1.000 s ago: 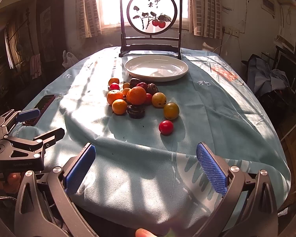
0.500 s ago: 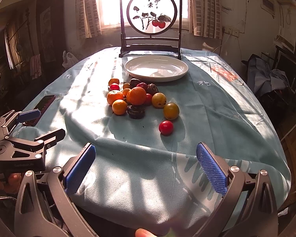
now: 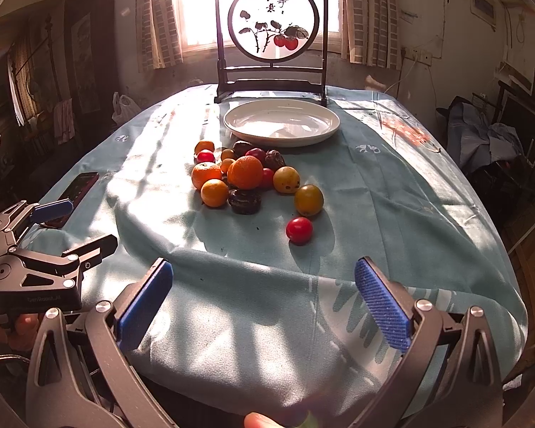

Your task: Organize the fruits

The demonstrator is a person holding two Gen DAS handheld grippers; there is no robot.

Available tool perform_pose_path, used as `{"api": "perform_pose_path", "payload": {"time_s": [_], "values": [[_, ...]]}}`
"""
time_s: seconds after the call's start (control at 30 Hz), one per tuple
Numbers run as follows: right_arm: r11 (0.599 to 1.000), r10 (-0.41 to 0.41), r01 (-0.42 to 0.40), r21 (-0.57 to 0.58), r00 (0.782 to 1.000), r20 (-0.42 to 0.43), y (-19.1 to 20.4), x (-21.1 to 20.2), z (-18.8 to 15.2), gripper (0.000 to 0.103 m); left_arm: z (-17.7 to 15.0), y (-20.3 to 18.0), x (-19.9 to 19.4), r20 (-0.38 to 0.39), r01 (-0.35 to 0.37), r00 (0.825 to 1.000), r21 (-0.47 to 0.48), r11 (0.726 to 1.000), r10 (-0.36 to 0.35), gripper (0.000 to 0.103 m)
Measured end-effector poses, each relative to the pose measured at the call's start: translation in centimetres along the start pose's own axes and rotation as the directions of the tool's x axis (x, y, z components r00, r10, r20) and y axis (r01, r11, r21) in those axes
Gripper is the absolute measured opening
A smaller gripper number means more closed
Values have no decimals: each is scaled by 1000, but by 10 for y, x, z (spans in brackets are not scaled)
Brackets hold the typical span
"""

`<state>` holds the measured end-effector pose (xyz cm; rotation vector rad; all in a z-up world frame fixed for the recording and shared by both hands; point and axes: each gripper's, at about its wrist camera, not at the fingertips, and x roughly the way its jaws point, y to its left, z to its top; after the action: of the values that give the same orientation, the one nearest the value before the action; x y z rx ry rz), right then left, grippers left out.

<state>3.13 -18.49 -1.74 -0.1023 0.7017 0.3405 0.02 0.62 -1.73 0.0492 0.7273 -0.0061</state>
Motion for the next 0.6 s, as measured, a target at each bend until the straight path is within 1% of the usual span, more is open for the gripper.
{"api": "perform_pose_path", "payload": {"time_s": [0.07, 0.13, 0.17, 0.2, 0.27, 0.3, 0.37, 0.47, 0.57, 0.6], "values": [[1000, -8, 8, -2, 1000, -1, -4, 9, 0, 102, -4, 3, 7, -11, 0, 1000, -7, 1000, 0, 101], [999, -34, 34, 11, 999, -24, -13, 27, 0, 101, -6, 5, 10, -26, -1, 1000, -16, 1000, 0, 101], [998, -53, 54, 22, 998, -43, -19, 40, -1, 92, -7, 6, 12, -34, -2, 999, -20, 1000, 1, 101], [997, -66, 68, 35, 996, -66, -26, 53, -1, 80, -7, 7, 14, -40, -4, 999, -23, 1000, 3, 101], [994, -55, 66, 85, 991, -122, -40, 79, 0, 73, -11, 11, 17, -48, -8, 999, -30, 1000, 6, 101], [993, -31, 48, 111, 989, -145, -46, 91, 0, 68, -8, 12, 17, -52, -9, 999, -32, 999, 7, 101], [992, 3, 19, 129, 984, -176, -50, 107, 1, 64, -7, 14, 19, -60, -12, 998, -38, 999, 10, 101], [995, 12, 6, 103, 985, -171, -42, 118, 8, 63, -6, 17, 24, -73, -15, 997, -48, 999, 11, 101], [996, -17, 31, 79, 984, -177, -39, 127, 16, 55, -6, 20, 31, -91, -14, 996, -55, 998, 9, 101], [997, -21, 35, 75, 983, -181, -39, 131, 18, 49, -6, 20, 33, -95, -14, 995, -54, 998, 9, 101]]}}
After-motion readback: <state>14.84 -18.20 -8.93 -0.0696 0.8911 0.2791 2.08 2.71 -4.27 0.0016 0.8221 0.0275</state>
